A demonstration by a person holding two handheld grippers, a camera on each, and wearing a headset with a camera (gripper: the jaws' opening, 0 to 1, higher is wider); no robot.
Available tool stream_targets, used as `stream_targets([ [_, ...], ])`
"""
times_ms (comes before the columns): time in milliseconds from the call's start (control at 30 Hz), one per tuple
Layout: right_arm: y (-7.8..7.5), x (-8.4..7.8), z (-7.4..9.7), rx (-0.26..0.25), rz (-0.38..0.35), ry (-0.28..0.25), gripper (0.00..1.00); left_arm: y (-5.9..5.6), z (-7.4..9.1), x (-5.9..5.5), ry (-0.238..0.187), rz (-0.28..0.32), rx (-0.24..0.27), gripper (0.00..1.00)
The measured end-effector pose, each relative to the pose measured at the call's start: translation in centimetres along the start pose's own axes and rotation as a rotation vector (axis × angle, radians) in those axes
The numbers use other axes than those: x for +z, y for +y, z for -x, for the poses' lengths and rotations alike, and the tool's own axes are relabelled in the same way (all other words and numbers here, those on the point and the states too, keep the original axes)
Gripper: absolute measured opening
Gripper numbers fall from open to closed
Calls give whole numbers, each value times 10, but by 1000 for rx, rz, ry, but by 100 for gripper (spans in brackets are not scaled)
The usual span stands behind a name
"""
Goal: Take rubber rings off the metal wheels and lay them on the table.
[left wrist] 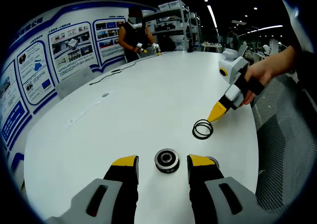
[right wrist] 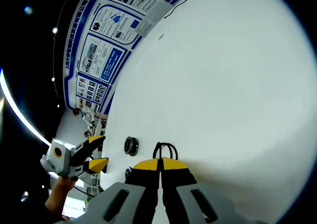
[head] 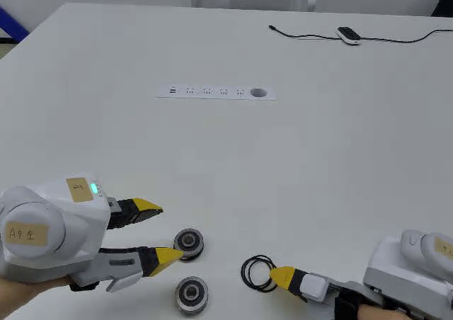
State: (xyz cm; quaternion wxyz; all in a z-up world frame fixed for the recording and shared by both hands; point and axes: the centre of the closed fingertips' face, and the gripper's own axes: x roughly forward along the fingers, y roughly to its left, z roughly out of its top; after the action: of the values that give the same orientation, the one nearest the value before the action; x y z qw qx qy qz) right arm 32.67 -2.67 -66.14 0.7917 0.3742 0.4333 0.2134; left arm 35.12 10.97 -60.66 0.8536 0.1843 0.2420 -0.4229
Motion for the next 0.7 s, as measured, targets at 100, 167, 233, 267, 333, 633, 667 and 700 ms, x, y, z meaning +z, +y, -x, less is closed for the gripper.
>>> stream_targets([
  [100, -1, -1, 0, -7, -1, 0, 2, 0, 0, -1, 2, 0, 1, 41],
  [167, -2, -1, 0, -14, 4, 0, 2, 0, 1, -1, 2, 1, 1, 41],
  [233, -3, 0, 1, -20, 10, -2, 4, 0, 1, -1, 2, 1, 2, 41],
  [267, -4, 0, 1, -26, 11, -4, 4, 0, 1, -1, 3, 1, 2, 40],
  [333, -5, 0, 1, -28, 13, -3, 4, -1, 1, -1, 3, 2, 0, 40],
  [633, -5, 5, 5, -39, 18, -23, 7, 0, 0, 0, -1, -1, -2, 40],
  [667, -5, 7, 6, -37, 16, -30, 7, 0, 0, 0, -1, -1, -2, 40],
  [700, -5, 9, 7, -37, 16, -33, 7, 0, 0, 1, -1, -1, -2, 40],
])
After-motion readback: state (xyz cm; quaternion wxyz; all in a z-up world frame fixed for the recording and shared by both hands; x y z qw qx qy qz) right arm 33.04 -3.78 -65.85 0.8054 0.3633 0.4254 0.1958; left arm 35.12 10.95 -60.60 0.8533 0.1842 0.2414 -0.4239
